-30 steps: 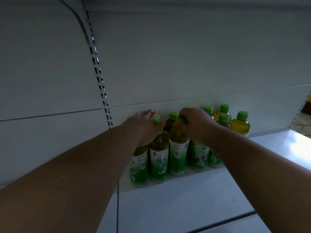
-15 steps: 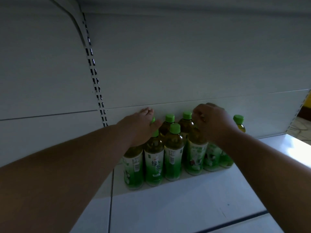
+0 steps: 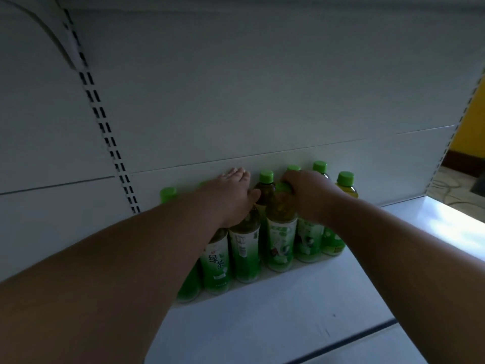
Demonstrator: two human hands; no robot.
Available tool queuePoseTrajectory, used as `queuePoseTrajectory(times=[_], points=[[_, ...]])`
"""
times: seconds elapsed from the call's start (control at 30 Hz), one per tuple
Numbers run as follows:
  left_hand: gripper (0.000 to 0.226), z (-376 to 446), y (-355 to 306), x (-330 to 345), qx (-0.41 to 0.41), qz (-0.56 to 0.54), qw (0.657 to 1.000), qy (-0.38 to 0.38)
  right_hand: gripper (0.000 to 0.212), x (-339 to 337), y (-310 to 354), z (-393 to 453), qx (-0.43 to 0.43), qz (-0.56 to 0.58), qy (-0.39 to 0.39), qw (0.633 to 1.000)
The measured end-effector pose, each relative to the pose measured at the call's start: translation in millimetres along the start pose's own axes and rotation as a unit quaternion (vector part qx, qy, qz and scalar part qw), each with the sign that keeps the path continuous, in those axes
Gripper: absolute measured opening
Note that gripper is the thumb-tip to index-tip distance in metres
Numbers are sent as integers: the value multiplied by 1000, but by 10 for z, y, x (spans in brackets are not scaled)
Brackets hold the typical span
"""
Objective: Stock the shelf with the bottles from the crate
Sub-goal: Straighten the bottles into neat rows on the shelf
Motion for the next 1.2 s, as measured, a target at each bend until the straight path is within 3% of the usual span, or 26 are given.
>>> queuePoseTrajectory(times=[0.4, 0.6, 0.8, 1.07, 1.2], points=[[65, 4, 23, 27, 2, -6, 1000, 2, 29, 98, 74, -74, 2, 78, -29, 996], [64, -18, -7, -12, -3, -5, 1000, 6, 23, -76, -362, -154, 58, 70, -184, 979], [67, 49, -112, -132, -20, -48, 999, -12, 44, 1, -651, -190, 85, 25, -63, 994], [96, 335, -589, -126, 17, 3, 1000, 12, 44, 40, -661, -157, 78, 60, -75, 992], [89, 380, -576, -20, 13, -10, 1000, 26, 38, 54, -669, -150, 87, 72, -77, 991]])
Point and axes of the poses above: each hand's wrist, its own z-axis towards the middle knuckle, its own x-axis out of the palm, y = z × x, the point moved 1 cm from there along z, towards the middle knuckle, and after that the axes turned 7 degrees about -x, right-handed, at the moved point
